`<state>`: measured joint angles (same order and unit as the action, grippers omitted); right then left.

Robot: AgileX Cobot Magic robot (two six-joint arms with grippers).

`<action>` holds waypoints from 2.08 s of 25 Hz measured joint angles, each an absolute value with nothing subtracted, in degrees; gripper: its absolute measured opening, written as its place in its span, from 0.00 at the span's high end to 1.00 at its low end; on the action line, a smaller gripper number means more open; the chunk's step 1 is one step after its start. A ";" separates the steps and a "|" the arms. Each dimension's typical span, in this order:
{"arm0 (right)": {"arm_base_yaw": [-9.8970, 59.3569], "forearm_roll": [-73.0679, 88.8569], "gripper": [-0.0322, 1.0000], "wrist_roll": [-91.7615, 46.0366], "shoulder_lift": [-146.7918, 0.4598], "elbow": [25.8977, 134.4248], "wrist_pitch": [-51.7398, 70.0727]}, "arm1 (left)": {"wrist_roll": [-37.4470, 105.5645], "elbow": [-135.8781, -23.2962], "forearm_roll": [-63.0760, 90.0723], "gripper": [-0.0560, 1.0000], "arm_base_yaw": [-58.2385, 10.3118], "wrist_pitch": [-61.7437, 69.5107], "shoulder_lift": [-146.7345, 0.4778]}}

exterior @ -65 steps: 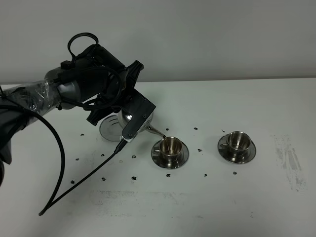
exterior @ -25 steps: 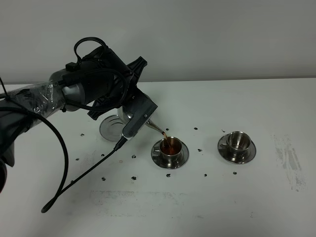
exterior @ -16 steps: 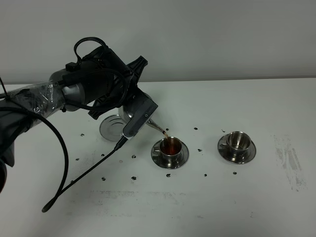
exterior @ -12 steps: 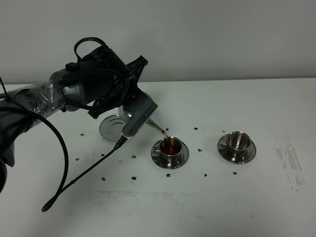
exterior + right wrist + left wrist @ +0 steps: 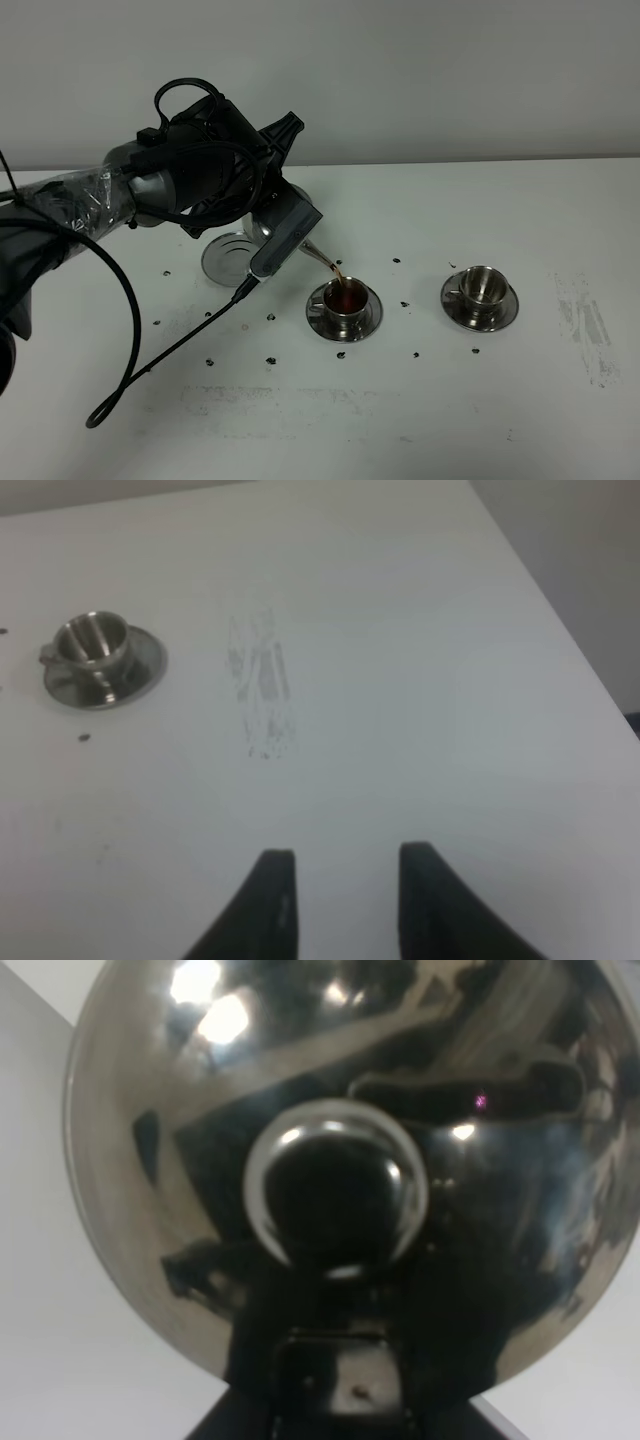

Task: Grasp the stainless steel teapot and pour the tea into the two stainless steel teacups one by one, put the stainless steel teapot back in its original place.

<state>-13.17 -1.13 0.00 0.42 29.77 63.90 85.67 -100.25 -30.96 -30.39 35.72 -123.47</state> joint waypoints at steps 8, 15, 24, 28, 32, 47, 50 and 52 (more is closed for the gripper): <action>-13.17 -1.13 0.74 0.00 0.42 29.77 63.90 | 85.67 -100.25 -31.99 0.75 -30.51 35.70 -123.47; -13.17 -1.13 0.74 0.00 0.42 29.77 63.90 | 85.67 -100.25 -32.27 0.75 -30.75 35.34 -123.47; -13.17 -1.13 0.74 0.00 0.42 29.77 63.90 | 85.67 -100.25 -33.19 0.75 -30.79 35.16 -123.47; -13.17 -1.13 0.74 0.00 0.42 29.77 63.90 | 85.67 -100.25 -33.30 0.75 -30.81 35.11 -123.47; -13.17 -1.13 0.74 0.00 0.42 29.77 63.90 | 85.67 -100.25 -33.35 0.75 -30.86 34.99 -123.47; -13.17 -1.13 0.74 0.00 0.42 29.77 63.90 | 85.67 -100.25 -25.46 0.75 -29.97 38.12 -123.47; -13.17 -1.13 0.74 0.00 0.42 29.77 63.90 | 85.67 -100.25 -23.24 0.75 -29.20 39.26 -123.47; -13.17 -1.13 0.74 0.00 0.42 29.77 63.90 | 85.67 -100.25 -22.04 0.75 -28.63 39.76 -123.32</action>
